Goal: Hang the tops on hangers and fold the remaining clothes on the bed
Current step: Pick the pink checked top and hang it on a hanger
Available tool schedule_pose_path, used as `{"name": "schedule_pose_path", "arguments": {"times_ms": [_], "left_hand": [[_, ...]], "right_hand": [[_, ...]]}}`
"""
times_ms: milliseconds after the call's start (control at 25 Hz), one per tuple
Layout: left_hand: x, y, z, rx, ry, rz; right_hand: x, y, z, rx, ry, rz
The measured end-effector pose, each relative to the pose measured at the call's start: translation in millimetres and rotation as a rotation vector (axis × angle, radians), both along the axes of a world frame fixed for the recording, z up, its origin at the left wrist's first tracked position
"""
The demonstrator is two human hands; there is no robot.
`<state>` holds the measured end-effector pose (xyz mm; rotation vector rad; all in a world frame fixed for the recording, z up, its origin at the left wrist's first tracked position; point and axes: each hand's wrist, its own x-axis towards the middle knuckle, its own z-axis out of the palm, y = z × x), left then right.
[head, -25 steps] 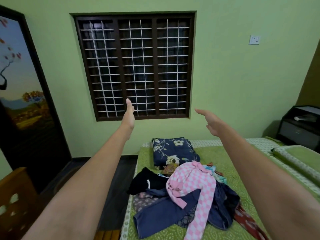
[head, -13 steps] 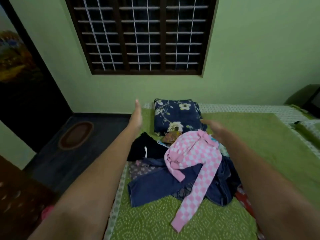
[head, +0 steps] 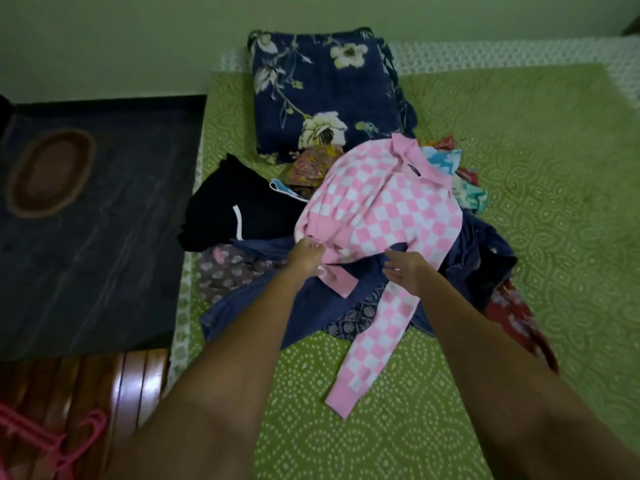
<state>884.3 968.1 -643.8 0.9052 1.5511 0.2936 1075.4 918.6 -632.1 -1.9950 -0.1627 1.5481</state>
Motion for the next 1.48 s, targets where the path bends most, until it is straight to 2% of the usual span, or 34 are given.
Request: {"name": "schedule_pose_path", "arguments": {"times_ms": [120,240,320,360,480,560,640,720,800,840,880,920,960,1040,1080,1160,1280,1400,1480], "left_hand": [[22.1,35.7,-37.6,-0.056,-0.048,0.121],[41.5,69.2,-60.7,-0.068,0.147,0.265],[49.2,75.4,-64.1,-0.085,0.186,0.296],[48.0,73.8,-65.4,-0.041,0.223,0.229],[25.5,59.7,-54.1,0.274,0.543,-0.171],[-3.6,45.4,-47.1,0.327,0.689,-0.428],[-35.1,16.5,-42.6,0.172,0.8,-0.687],[-68.6,-24.7,-45.2,-0.106,0.802,-0.921],[-88.1,-73.6,-30.9,-0.572,0.693,-1.195],[-94.5,-93.5,-23.9,-0.809,0.646,-1.304],[-97.5,-103.9,-20.3,-0.945,0.644,-1.324],[-97.8,-104.3,-21.6,-0.942,0.66,-1.251],[-94.7,-99.1,-23.5,-0.78,0.685,-1.172],[-77.4,-79.7,-29.1,-0.278,0.78,-1.051],[-62.7,-69.0,-30.2,-0.051,0.804,-0.99],[-32.7,-56.9,-37.6,0.215,0.77,-0.876],[6.2,-48.9,-57.8,0.406,0.763,-0.88],[22.1,-45.8,-84.4,0.446,0.859,-0.896],[20.8,-47.7,-91.4,0.445,0.858,-0.89]], "right_hand": [[3.9,24.5,-40.3,0.061,0.058,-0.092],[10.9,46.8,-66.7,0.096,0.039,-0.195],[14.7,50.3,-80.1,0.122,0.001,-0.235],[15.0,46.4,-83.2,0.15,-0.033,-0.234],[13.9,22.2,-79.9,0.278,-0.08,-0.241],[14.9,-3.6,-72.9,0.289,-0.135,-0.162],[13.2,-37.5,-60.7,0.19,-0.203,0.052],[8.4,-79.2,-47.5,0.044,-0.219,0.416],[3.0,-120.5,-31.6,-0.189,-0.134,0.938],[0.6,-136.2,-23.1,-0.365,-0.022,1.158],[1.7,-143.8,-20.6,-0.529,0.051,1.297],[5.1,-144.2,-19.2,-0.621,0.033,1.347],[9.2,-137.9,-25.0,-0.618,-0.055,1.348],[19.0,-112.5,-40.3,-0.369,-0.444,1.269],[20.8,-98.9,-43.6,-0.24,-0.557,1.135],[16.2,-81.6,-51.7,-0.121,-0.614,0.897],[4.2,-68.8,-75.4,-0.166,-0.625,0.882],[-10.4,-69.2,-99.6,-0.236,-0.608,0.978],[-13.2,-82.1,-119.4,-0.163,-0.673,1.023]]}}
